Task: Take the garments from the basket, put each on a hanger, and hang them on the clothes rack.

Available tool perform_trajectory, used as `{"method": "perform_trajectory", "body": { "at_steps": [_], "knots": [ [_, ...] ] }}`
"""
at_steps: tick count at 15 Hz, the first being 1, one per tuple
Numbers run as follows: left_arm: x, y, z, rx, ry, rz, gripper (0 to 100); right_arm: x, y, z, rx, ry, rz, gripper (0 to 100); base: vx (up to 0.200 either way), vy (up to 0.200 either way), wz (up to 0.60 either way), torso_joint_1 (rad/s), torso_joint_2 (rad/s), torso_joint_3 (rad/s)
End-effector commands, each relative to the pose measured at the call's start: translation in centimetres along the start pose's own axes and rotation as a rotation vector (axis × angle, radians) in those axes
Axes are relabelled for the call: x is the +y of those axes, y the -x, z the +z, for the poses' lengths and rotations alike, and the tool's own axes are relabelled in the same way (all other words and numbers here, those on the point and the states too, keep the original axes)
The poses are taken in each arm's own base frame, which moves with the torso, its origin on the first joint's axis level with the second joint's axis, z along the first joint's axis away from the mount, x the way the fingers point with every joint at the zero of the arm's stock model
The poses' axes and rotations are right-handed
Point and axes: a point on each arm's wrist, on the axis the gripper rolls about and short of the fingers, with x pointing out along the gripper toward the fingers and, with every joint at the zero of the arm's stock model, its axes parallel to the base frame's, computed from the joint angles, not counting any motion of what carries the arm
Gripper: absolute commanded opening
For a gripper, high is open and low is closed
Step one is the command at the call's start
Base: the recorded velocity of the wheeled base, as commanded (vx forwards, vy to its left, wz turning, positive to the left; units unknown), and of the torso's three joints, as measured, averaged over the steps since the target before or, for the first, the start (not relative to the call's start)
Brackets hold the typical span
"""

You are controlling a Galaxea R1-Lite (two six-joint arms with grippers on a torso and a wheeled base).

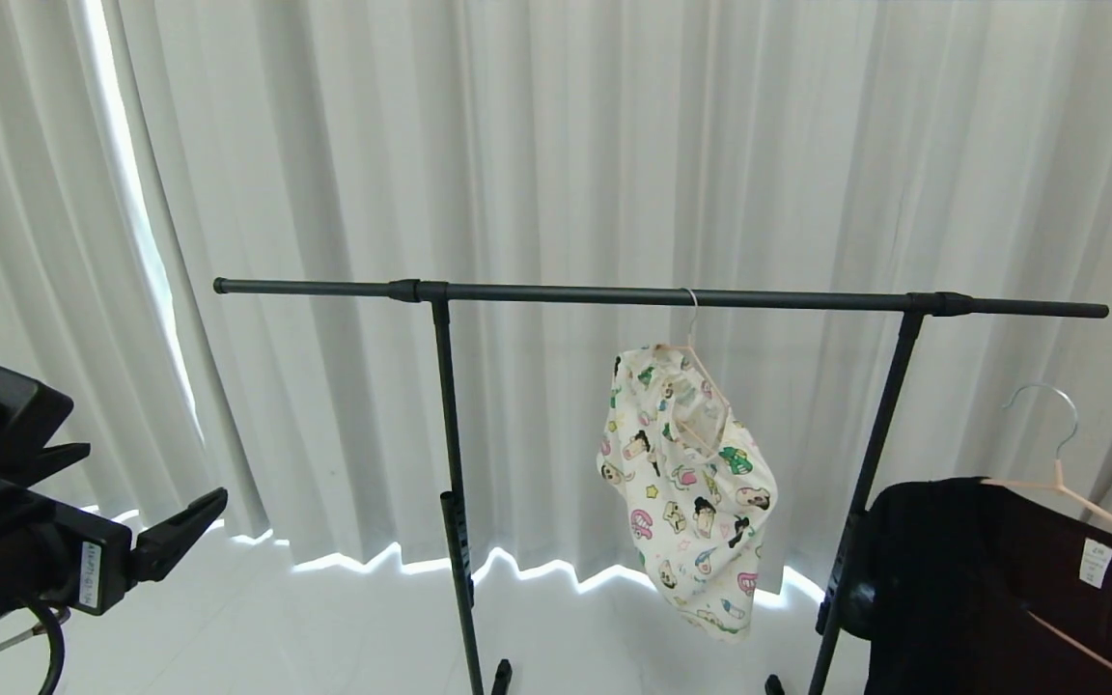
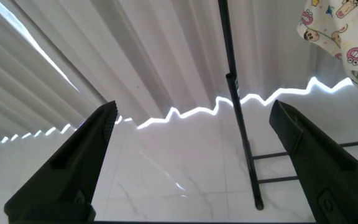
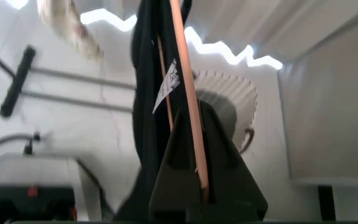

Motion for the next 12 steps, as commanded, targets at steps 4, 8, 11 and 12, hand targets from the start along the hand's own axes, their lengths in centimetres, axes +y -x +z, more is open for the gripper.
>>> {"method": "perform_trajectory", "body": {
  "at_steps": [4, 8, 11, 12],
  "knots": [
    [0.0, 0.0, 0.1, -0.003, 0.002, -0.002, 100, -0.6, -3.9, 3.6, -0.130, -0.003, 0.023, 0, 0.000, 0.000, 0.00, 0.000, 0.00, 0.000],
    [-0.2, 0.0, 0.2, -0.013, -0.003, -0.021, 100, -1.0, -4.8, 5.9, -0.164, -0.002, 0.015, 0, 0.050, 0.000, 0.00, 0.002, 0.00, 0.002],
    [-0.4, 0.0, 0.3, -0.018, -0.008, -0.035, 100, -1.0, -4.8, 6.0, -0.168, -0.002, 0.017, 0, 0.200, 0.000, 0.00, -0.009, 0.00, 0.001],
    [-0.4, 0.0, 0.3, -0.019, -0.009, -0.038, 100, -1.0, -4.8, 6.0, -0.170, -0.001, 0.020, 0, 0.200, 0.000, 0.00, 0.012, 0.01, -0.007]
  ]
}}
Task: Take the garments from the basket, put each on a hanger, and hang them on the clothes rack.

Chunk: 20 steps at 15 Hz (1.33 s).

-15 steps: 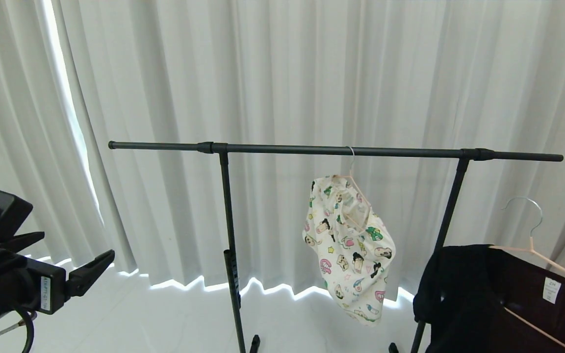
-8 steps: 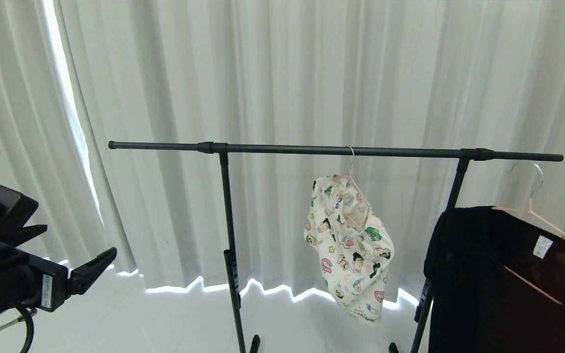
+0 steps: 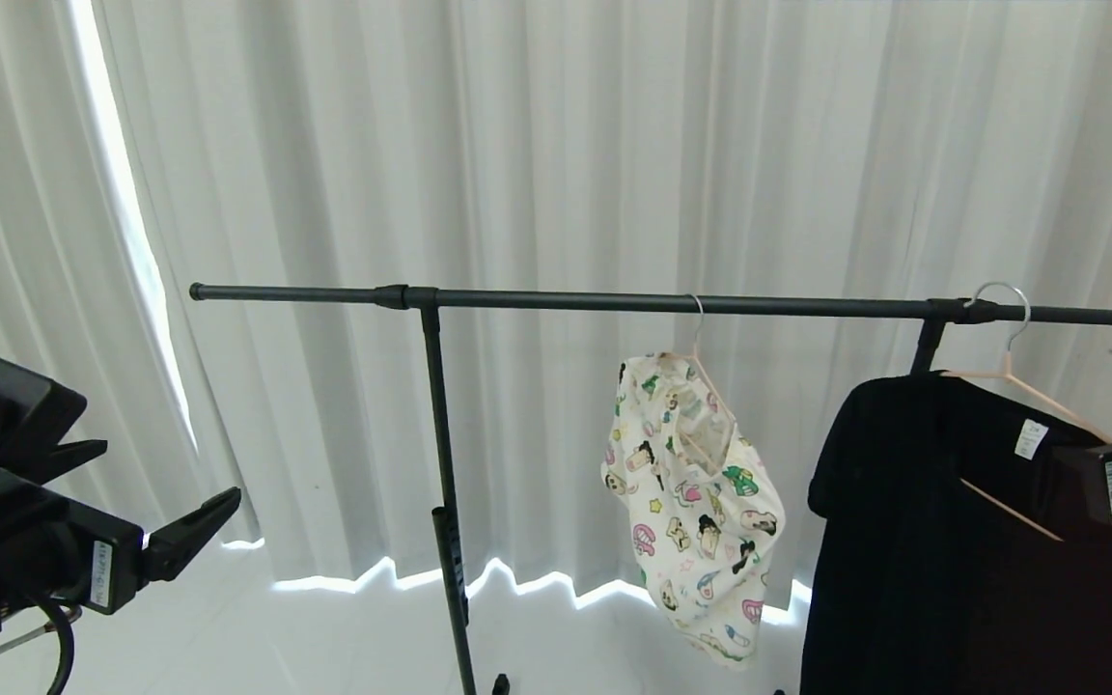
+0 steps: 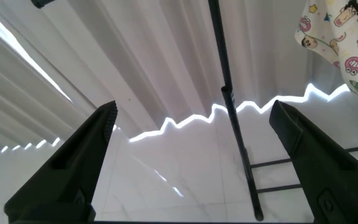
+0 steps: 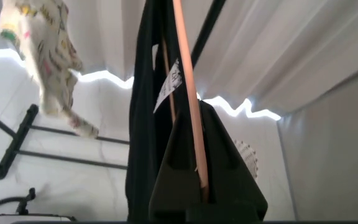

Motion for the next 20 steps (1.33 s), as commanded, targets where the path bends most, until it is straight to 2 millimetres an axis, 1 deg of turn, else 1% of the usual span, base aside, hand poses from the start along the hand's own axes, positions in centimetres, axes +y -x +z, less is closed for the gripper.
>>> {"method": "perform_trajectory", "body": {
  "at_steps": [1, 5, 11, 14, 20],
  "knots": [
    [-0.1, 0.0, 0.0, -0.002, -0.002, -0.006, 100, 0.0, -0.3, 0.0, 0.006, 0.000, 0.003, 0, 0.200, 0.000, 0.00, 0.022, 0.01, 0.002],
    [-0.2, -0.1, 0.1, -0.003, -0.005, -0.015, 100, 0.0, -0.2, 0.1, -0.001, 0.000, 0.011, 0, 0.200, 0.000, 0.00, 0.002, 0.00, 0.005],
    [-0.2, -0.1, 0.2, -0.008, -0.006, -0.015, 100, 0.2, -1.1, 0.5, -0.007, 0.017, 0.042, 0, 0.200, 0.000, 0.00, 0.003, 0.00, 0.001],
    [-0.2, -0.1, 0.2, -0.009, -0.007, -0.017, 100, 0.5, -1.9, 0.2, 0.021, 0.022, 0.060, 0, 0.000, 0.000, 0.00, 0.000, 0.00, 0.000],
    [-0.3, -0.2, 0.3, -0.009, -0.015, -0.024, 100, 1.2, -5.1, -0.4, 0.080, 0.036, 0.078, 0, 0.000, 0.000, 0.00, 0.000, 0.00, 0.000]
  ]
}}
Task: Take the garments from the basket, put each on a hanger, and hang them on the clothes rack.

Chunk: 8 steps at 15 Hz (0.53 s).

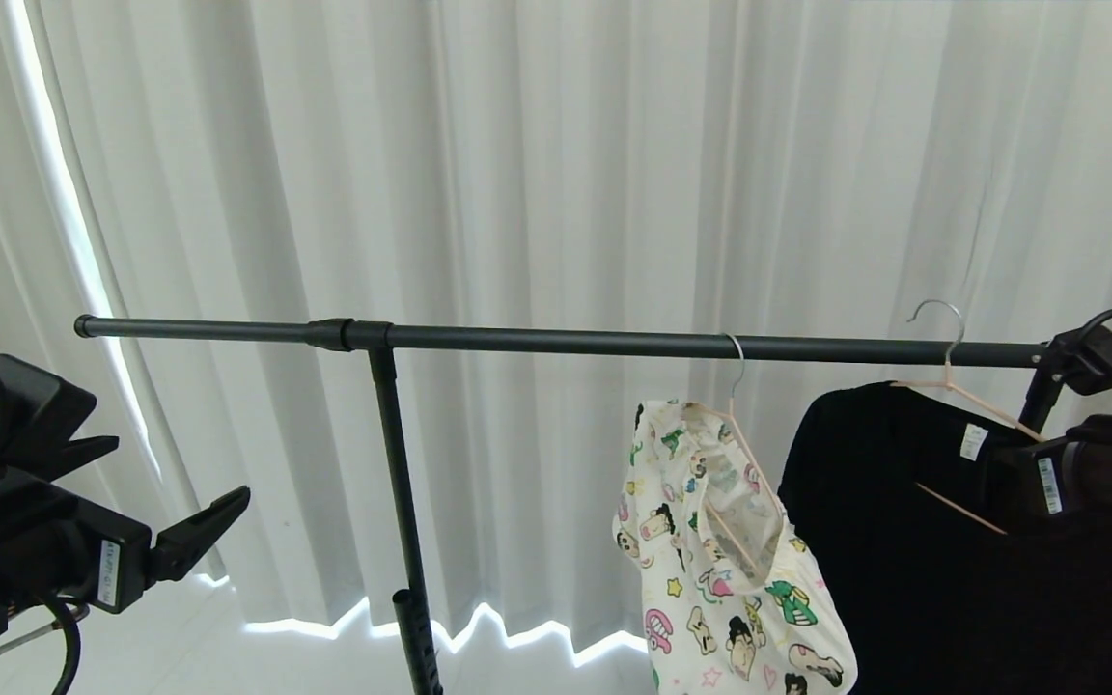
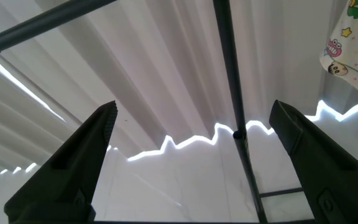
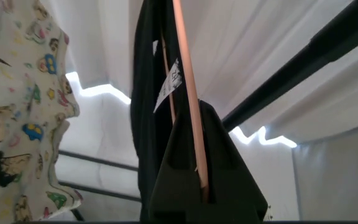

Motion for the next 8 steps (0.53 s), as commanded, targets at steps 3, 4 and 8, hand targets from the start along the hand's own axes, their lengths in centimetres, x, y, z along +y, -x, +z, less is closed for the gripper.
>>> {"method": "perform_trajectory", "body": {
  "at_steps": [3, 4, 8],
  "knots": [
    [-0.28, -0.06, 0.10, -0.006, -0.007, -0.019, 100, 0.06, -2.10, -0.81, 0.076, -0.001, -0.030, 0, 0.000, 0.000, 0.00, 0.000, 0.00, 0.000],
    [-0.30, -0.06, 0.10, -0.006, -0.007, -0.020, 100, 0.06, -2.31, -0.85, 0.080, -0.001, -0.029, 0, 0.000, 0.000, 0.00, 0.000, 0.00, 0.000],
    [-0.30, 0.01, 0.13, -0.009, -0.009, -0.019, 100, 0.14, -2.51, -0.91, 0.085, 0.000, -0.027, 0, 0.000, 0.000, 0.00, 0.000, 0.00, 0.000]
  ]
}}
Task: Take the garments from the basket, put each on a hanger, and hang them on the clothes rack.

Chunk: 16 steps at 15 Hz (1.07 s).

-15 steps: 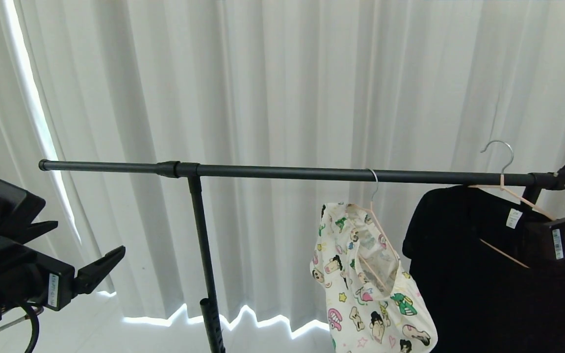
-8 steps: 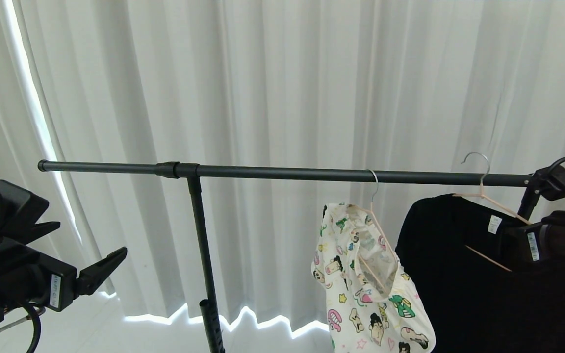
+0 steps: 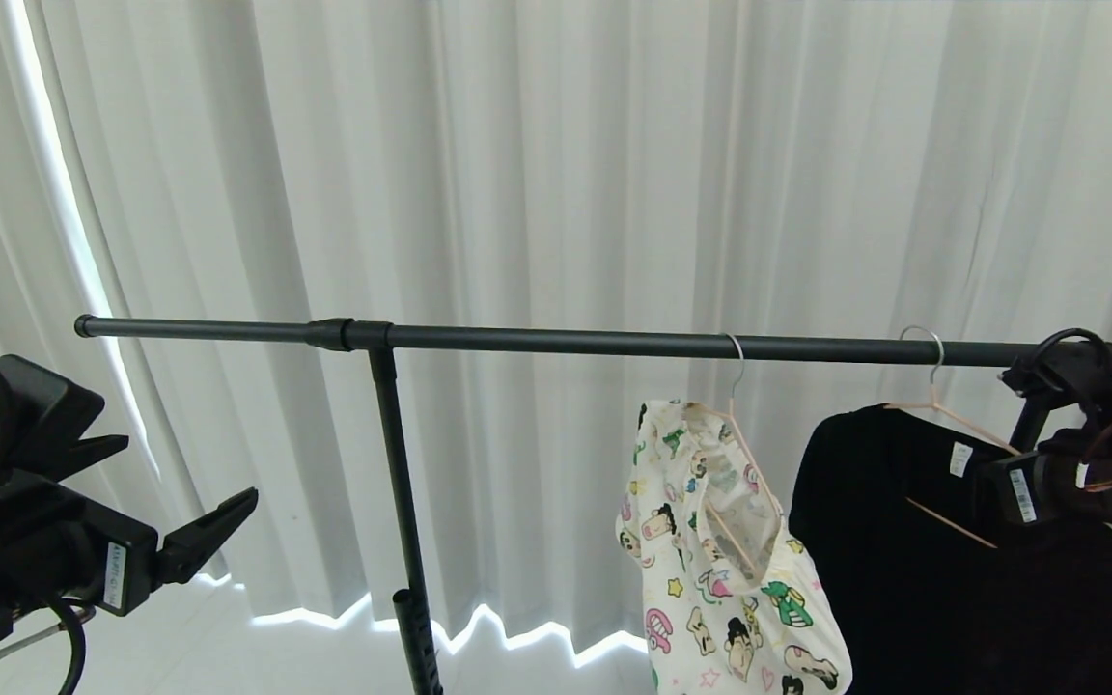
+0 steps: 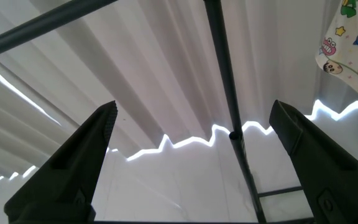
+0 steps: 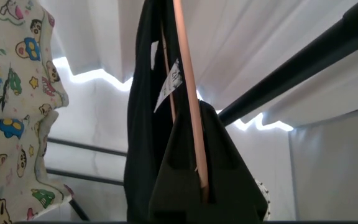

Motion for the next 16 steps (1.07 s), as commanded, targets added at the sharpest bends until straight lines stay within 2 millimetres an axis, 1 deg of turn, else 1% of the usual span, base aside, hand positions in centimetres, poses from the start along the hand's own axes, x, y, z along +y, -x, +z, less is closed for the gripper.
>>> {"method": "perform_trajectory", "body": {
  "at_steps": [1, 4, 5, 6, 9, 13, 15, 16],
  "knots": [
    [0.0, 0.0, 0.0, -0.001, -0.001, 0.000, 100, 0.1, -0.2, -0.1, 0.007, 0.001, 0.003, 0, 0.000, 0.000, 0.00, 0.000, 0.00, 0.000],
    [0.0, 0.0, 0.0, -0.003, 0.000, -0.001, 100, 0.5, 0.3, 0.0, -0.005, 0.012, 0.013, 0, 0.000, 0.000, 0.00, 0.000, 0.00, 0.000],
    [0.0, 0.1, 0.0, -0.004, 0.001, 0.001, 100, 0.7, 0.4, -0.2, -0.002, 0.015, 0.009, 100, 0.000, 0.000, 0.00, 0.000, 0.00, 0.000],
    [0.0, 0.1, 0.0, -0.004, 0.001, 0.001, 100, 0.8, 0.6, -0.4, 0.000, 0.016, 0.006, 100, 0.000, 0.000, 0.00, 0.000, 0.00, 0.000],
    [0.0, 0.1, 0.1, -0.004, 0.001, 0.001, 100, 0.6, 1.9, 0.2, -0.094, 0.012, -0.011, 100, 0.000, 0.000, 0.00, 0.000, 0.00, 0.000],
    [0.1, 0.1, -0.2, 0.005, 0.006, 0.015, 100, 0.2, 5.5, 0.7, -0.212, 0.010, -0.045, 100, 0.000, 0.000, 0.00, 0.000, 0.00, 0.000],
    [0.2, 0.3, -0.4, 0.012, 0.012, 0.028, 100, -1.1, 6.1, 0.0, -0.178, 0.040, -0.155, 100, 0.000, 0.000, 0.00, 0.000, 0.00, 0.000],
    [0.3, 0.3, -0.4, 0.014, 0.014, 0.035, 100, -2.2, 6.3, -0.8, -0.141, 0.074, -0.240, 100, 0.000, 0.000, 0.00, 0.000, 0.00, 0.000]
  ]
}}
